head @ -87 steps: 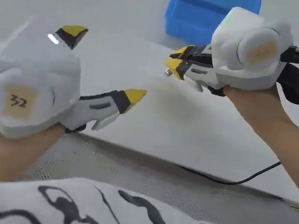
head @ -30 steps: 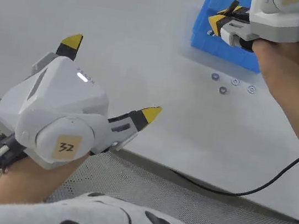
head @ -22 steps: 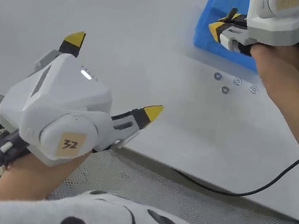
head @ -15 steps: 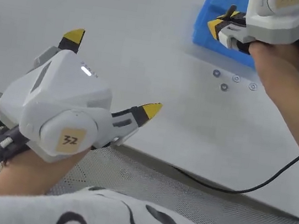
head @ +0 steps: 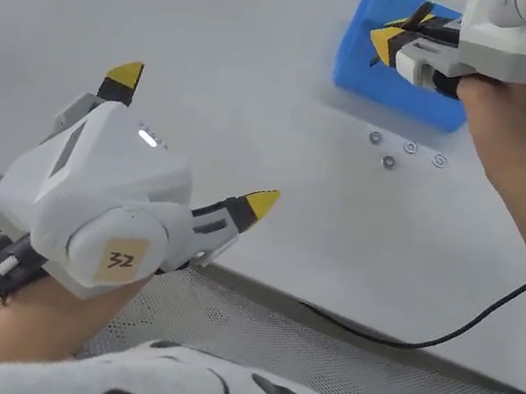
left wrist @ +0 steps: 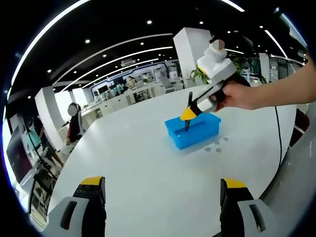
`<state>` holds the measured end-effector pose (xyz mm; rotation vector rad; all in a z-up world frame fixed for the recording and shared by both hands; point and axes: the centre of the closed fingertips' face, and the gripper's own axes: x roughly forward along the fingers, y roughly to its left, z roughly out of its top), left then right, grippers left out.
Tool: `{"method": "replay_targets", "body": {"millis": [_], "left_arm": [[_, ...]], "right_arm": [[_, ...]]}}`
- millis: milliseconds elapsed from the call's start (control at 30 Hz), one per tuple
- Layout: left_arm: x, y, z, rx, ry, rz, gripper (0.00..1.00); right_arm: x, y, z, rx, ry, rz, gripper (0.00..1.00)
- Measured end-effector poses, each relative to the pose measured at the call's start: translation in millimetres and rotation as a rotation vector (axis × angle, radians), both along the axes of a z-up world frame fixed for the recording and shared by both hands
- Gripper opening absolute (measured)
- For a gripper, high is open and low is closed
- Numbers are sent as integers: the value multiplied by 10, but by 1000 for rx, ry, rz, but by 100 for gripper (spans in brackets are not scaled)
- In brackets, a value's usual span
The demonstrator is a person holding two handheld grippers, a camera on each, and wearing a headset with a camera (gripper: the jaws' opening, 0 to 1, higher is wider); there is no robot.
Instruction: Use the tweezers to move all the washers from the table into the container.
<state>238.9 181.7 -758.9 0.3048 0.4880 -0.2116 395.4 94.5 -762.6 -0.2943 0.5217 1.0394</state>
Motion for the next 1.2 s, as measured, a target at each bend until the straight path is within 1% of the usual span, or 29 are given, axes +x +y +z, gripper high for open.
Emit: {"method": "replay_targets", "body": {"millis": [67, 200, 267, 333, 467, 567, 633, 667, 767, 867, 1000, 1200], "left_arm": [[2, -19, 38, -19, -15, -4, 99], [4, -7, 44, -21, -19, 2, 99], [6, 5, 48, -21, -22, 8, 99], [4, 16, 41, -19, -20, 13, 99], [2, 22, 29, -13, -15, 15, 99], [2, 22, 32, -7, -17, 14, 99], [4, 24, 28, -8, -16, 15, 99], [4, 24, 26, -8, -15, 15, 99], [6, 29, 18, -4, -13, 17, 99], [8, 31, 10, -2, -11, 18, 99], [8, 34, -5, 4, -5, 18, 99], [10, 35, -15, 9, 0, 19, 99]], "right_arm": [[-30, -26, 59, 14, 2, -3, 5], [-114, -100, 189, 43, 1, -13, 5], [-165, -142, 216, 52, 7, -18, 5], [-226, -179, 208, 52, 13, -18, 5], [-323, -242, 129, 40, 25, -23, 5], [-387, -277, 14, 25, 46, -28, 5], [-426, -298, -48, 10, 51, -30, 5], [-439, -303, -63, 10, 54, -31, 5], [-485, -314, -180, 8, 73, -28, 5], [-502, -337, -355, -16, 99, -29, 5], [-492, -368, -453, -46, 92, -34, 5], [-450, -390, -501, -61, 88, -41, 5]]}}
